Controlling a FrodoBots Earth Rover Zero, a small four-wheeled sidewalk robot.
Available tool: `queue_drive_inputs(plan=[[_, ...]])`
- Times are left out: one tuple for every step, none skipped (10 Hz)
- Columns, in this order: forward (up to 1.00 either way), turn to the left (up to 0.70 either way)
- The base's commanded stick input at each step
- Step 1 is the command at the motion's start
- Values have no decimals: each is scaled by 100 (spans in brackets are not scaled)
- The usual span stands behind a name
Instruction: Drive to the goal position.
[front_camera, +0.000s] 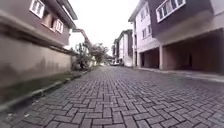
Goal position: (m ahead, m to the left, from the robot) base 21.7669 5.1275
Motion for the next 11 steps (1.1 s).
queue_drive_inputs(plan=[[60, 3], [69, 3], [69, 3], [69, 3], [69, 3], [69, 3], [69, 3], [69, 3], [69, 3], [69, 3], [69, 3]])
